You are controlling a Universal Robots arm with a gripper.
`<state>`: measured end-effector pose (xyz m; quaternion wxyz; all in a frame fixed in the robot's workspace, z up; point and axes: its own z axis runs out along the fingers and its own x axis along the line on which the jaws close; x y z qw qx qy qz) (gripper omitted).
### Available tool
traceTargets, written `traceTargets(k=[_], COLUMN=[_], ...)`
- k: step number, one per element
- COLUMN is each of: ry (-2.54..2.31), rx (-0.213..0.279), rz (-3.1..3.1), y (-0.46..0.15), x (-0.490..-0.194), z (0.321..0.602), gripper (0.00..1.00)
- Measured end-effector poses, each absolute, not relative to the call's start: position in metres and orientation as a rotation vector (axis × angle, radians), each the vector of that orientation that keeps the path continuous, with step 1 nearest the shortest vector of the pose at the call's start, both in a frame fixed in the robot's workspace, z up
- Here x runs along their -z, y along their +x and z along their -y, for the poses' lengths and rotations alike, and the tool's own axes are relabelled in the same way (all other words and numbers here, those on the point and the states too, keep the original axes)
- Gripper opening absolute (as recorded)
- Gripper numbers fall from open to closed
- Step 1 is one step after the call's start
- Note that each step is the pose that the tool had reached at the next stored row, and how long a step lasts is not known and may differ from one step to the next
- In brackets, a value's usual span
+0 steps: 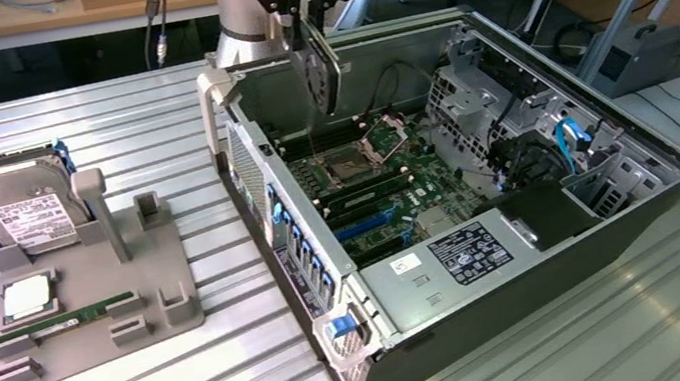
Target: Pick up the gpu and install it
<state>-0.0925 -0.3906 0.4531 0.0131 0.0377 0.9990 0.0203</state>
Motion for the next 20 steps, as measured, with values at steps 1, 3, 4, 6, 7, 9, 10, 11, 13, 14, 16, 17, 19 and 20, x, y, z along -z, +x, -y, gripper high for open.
traceTargets(k=[1, 3, 4, 6, 7, 9, 10, 11, 13, 14, 16, 17, 19, 20], ry=[0.117, 0.117, 0.117, 0.117, 0.117, 0.117, 0.117, 0.117, 0.117, 0.117, 0.117, 0.117, 0.117, 0.117], rx=[-0.063, -0.063, -0.063, -0.063, -0.063, -0.063, -0.063, -0.063, -0.063, -0.063, -0.063, -0.063, -0.063, -0.063], rz=[-3.113, -3.112, -3.112, -3.112, -3.112, -3.112, -3.112, -3.112, -3.112, -3.112, -3.112, -3.112, -3.112, -3.112], y=[-0.090, -0.084, -0.081, -0.077, -0.074, -0.068, -0.066, -0.062, -0.053, -0.050, -0.043, -0.040, -0.036, -0.034], x=[-0.453, -0.453, -0.453, -0.453, -0.453, -0.453, -0.453, -0.453, -0.453, -0.453, -0.453, -0.453, -0.453, -0.453], z=[0.391, 0.391, 0.391, 0.391, 0.391, 0.391, 0.391, 0.391, 0.391, 0.391, 0.391, 0.391, 0.391, 0.391], gripper=[0.27, 0.27, 0.27, 0.27, 0.27, 0.27, 0.27, 0.27, 0.27, 0.27, 0.27, 0.27, 0.27, 0.27])
